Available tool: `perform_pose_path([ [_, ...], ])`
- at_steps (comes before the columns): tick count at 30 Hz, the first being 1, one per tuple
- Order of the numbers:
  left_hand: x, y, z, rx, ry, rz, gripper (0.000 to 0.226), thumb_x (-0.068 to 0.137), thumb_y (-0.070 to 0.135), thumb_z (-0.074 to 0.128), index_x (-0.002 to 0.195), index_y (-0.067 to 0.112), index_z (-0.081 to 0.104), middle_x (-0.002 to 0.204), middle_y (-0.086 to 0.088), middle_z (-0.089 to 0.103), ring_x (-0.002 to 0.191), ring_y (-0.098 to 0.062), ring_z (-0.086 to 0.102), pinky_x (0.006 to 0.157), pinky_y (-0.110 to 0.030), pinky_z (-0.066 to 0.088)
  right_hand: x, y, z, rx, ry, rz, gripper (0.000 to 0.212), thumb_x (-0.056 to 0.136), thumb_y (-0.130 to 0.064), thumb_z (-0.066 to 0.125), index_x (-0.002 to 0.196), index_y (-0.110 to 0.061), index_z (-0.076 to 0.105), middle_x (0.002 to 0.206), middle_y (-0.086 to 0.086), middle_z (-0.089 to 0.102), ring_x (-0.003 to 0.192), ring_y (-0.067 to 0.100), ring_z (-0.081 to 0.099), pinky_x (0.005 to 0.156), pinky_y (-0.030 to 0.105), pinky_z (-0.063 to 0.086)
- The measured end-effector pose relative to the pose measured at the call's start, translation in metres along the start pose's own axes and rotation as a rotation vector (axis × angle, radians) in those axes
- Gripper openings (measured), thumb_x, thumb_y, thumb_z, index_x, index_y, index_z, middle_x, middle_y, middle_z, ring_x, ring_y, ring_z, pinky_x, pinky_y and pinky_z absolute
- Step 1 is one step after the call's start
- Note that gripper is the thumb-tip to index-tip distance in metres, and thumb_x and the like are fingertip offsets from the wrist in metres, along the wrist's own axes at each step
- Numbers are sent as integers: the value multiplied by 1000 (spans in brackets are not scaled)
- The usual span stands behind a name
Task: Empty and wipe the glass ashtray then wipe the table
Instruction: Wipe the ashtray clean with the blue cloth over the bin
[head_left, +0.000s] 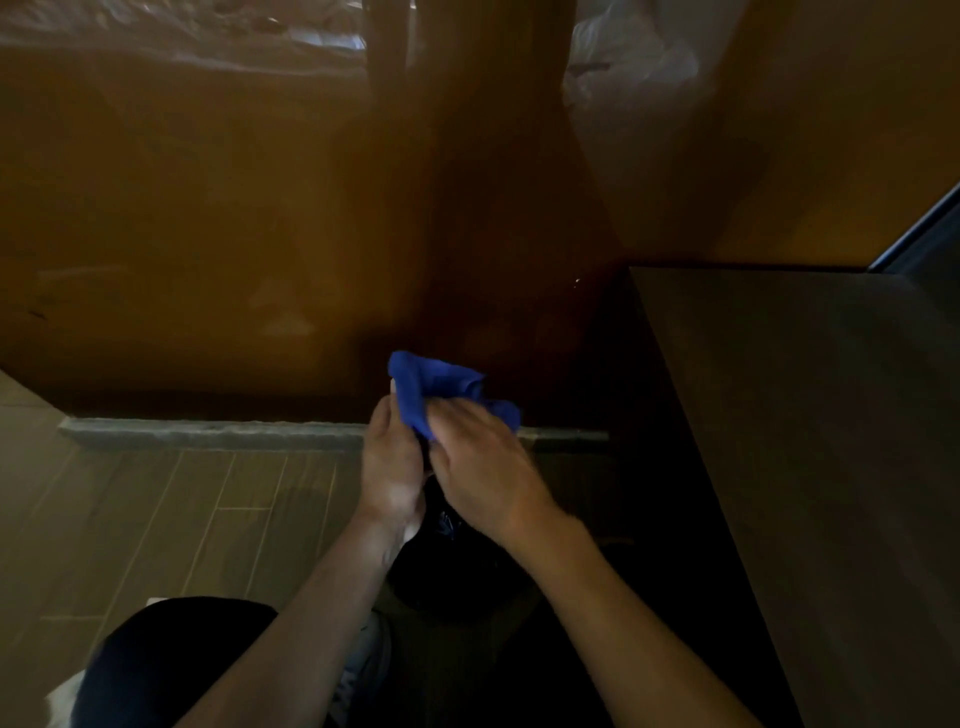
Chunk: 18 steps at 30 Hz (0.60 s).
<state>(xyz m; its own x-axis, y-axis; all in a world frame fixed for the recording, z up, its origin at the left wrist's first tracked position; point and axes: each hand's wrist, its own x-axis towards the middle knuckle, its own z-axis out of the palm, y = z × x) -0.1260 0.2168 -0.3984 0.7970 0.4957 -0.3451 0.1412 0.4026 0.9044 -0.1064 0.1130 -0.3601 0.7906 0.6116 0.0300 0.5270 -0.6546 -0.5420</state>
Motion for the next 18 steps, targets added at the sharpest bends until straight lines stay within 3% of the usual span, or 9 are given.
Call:
perform_pose_path([
  [2, 2, -2, 0, 10, -1, 21, 49, 108, 54, 44, 120, 15, 70, 108, -8, 80, 105, -23, 77, 92, -40, 59, 1, 2, 11, -152, -108, -40, 51, 108, -29, 32, 159, -22, 30, 165, -3, 34, 153, 12, 26, 129, 40, 11],
  [4, 1, -4, 1, 46, -9, 43, 49, 109, 52, 43, 121, 13, 69, 111, -10, 79, 104, -20, 77, 91, -36, 59, -2, 5, 15, -278, -129, 8, 54, 109, -32, 30, 161, -20, 24, 168, 0, 26, 155, 15, 22, 128, 39, 3],
  [7, -1, -5, 2, 131, 15, 115, 44, 108, 51, 44, 118, 14, 67, 105, -7, 74, 95, -19, 73, 77, -26, 57, -9, -4, 15, -389, -127, 123, 42, 106, -27, 35, 142, -11, 49, 150, 10, 51, 138, 25, 48, 122, 44, 26],
  [10, -1, -5, -3, 111, 54, 114, 46, 107, 53, 45, 114, 13, 65, 100, -9, 69, 90, -27, 66, 79, -38, 55, -15, -15, 9, -315, -148, 128, 21, 103, -24, 40, 110, -17, 59, 113, 6, 67, 109, 24, 61, 103, 43, 42],
  [13, 3, 0, -8, 13, 15, 21, 49, 108, 53, 46, 116, 11, 68, 106, -15, 74, 96, -30, 72, 87, -43, 59, -14, -17, -4, -35, -186, 176, 21, 105, -21, 38, 113, -18, 57, 114, 4, 63, 106, 20, 57, 102, 41, 41],
  [15, 5, 4, -10, 22, 28, 37, 46, 109, 50, 44, 112, 11, 69, 100, -11, 76, 92, -20, 74, 79, -31, 60, -14, -12, -20, 202, -218, 253, 27, 107, -21, 36, 124, -16, 57, 123, 8, 61, 109, 23, 57, 96, 38, 41],
  [18, 10, 13, -16, 163, 159, 171, 43, 110, 50, 42, 111, 14, 66, 95, 0, 69, 82, -8, 68, 69, -24, 53, -22, -1, -45, 331, -100, 249, 24, 108, -24, 36, 118, -23, 58, 109, 2, 65, 98, 19, 62, 87, 37, 46],
])
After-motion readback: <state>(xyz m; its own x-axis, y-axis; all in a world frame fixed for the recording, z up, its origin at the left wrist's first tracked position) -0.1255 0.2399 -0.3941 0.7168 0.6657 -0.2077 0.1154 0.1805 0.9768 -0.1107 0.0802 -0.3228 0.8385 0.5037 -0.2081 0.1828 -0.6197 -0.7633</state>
